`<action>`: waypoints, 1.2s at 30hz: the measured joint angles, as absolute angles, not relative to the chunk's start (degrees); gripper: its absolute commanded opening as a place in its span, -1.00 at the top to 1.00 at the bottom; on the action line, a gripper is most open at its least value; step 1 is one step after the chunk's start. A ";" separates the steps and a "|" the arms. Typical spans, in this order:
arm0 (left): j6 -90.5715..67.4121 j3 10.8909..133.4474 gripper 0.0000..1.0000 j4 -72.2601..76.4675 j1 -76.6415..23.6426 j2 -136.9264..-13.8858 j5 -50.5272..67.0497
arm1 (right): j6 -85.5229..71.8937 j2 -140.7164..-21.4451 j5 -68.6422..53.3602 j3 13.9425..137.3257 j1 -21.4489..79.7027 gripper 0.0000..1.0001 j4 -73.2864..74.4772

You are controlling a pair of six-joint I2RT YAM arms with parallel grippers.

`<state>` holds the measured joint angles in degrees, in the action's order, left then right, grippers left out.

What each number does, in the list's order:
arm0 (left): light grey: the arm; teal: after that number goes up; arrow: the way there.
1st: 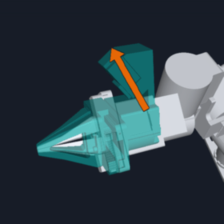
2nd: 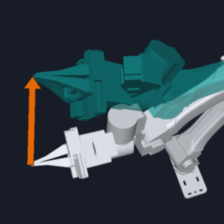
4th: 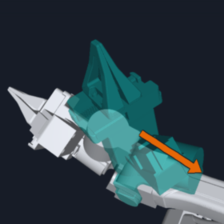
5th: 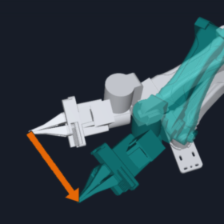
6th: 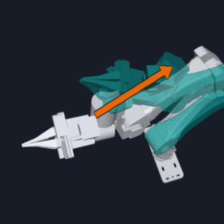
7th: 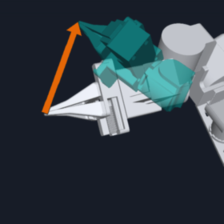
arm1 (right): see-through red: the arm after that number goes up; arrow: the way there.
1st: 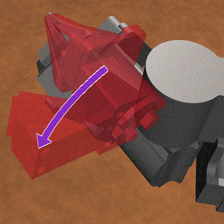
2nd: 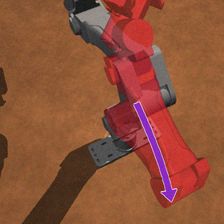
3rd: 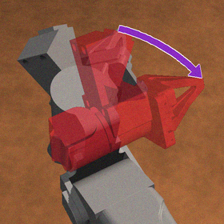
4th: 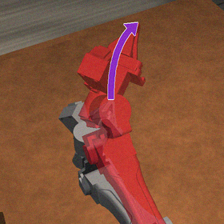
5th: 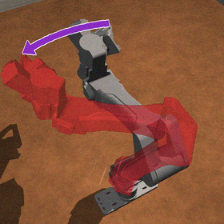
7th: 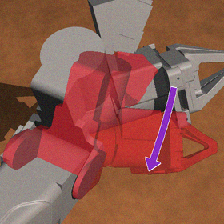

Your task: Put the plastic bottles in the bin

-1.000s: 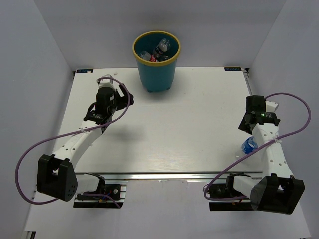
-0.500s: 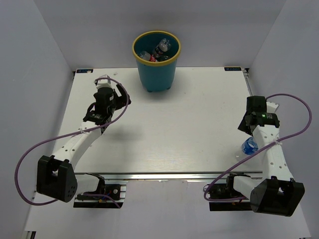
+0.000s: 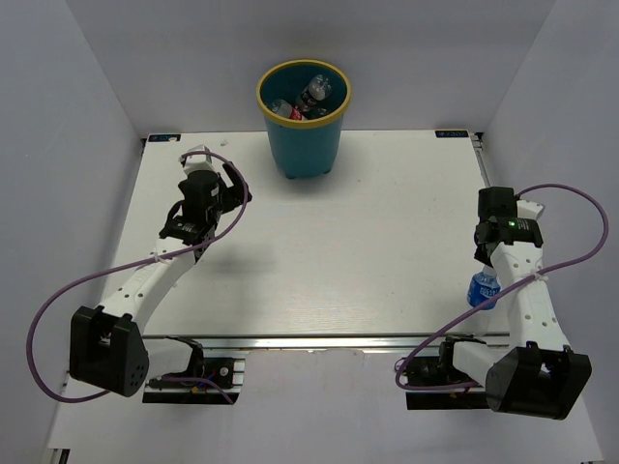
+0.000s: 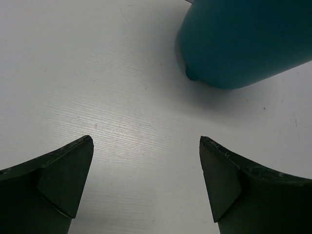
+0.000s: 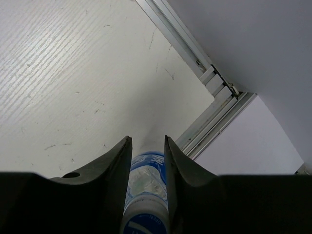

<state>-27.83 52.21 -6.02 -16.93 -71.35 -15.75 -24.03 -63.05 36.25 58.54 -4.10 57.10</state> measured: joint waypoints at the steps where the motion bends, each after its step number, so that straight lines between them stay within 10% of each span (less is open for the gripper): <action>1: -27.86 52.21 -0.96 -6.00 -16.95 -71.35 -15.79 | -23.97 -63.05 36.25 58.54 -4.10 0.48 57.10; 14: -27.88 52.07 -0.96 -6.02 -16.93 -71.18 -16.14 | -16.99 -60.88 26.48 63.79 -4.12 0.97 51.51; 36: -27.88 51.44 -0.96 -6.37 -16.93 -70.02 -21.21 | -6.46 -72.38 -9.93 84.29 18.26 1.00 0.69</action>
<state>-27.88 51.44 -6.37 -16.93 -70.02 -21.21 -6.46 -72.38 -9.93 84.29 18.26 0.69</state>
